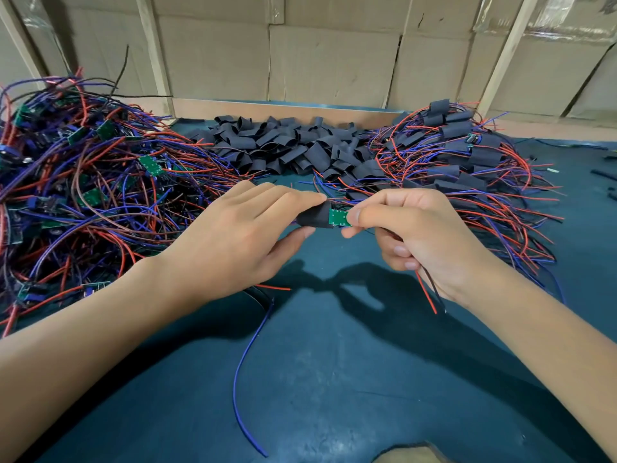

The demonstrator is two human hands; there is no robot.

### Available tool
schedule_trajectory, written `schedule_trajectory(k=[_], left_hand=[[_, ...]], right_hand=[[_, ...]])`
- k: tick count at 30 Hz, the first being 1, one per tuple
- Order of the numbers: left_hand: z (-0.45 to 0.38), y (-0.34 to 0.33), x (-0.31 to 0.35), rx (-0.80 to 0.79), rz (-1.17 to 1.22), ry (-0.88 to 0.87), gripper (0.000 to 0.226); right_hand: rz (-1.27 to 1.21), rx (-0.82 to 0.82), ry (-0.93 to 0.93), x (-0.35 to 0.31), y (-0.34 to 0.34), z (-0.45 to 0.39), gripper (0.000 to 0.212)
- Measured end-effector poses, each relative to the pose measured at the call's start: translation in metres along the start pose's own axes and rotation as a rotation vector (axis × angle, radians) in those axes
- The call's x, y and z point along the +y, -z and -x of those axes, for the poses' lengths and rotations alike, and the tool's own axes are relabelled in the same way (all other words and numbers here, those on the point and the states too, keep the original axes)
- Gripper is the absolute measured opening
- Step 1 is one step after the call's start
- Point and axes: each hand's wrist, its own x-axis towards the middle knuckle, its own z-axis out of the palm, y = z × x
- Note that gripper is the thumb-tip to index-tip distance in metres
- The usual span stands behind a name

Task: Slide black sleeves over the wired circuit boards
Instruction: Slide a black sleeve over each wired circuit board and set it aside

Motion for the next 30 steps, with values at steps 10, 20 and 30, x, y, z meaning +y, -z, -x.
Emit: schedule_trajectory(k=[10,20,30], left_hand=[[0.0014,0.0038,0.0003,-0.018,0.059,0.038,0.031],[0.0014,0.0022,0.006,-0.023,0.124,0.045,0.033],[0.0006,0.0026,0.007,-0.032,0.131,0.056,0.035]], right_hand=[[-0.025,0.005,0.001,-0.0014,0.0018,0.0002,0.011],[0.004,-0.051,0.108,-0.0004,-0.0025,0.0038,0.017],[-0.017,-0.044,0.124,0.0017,-0.0043,0.0039,0.026]])
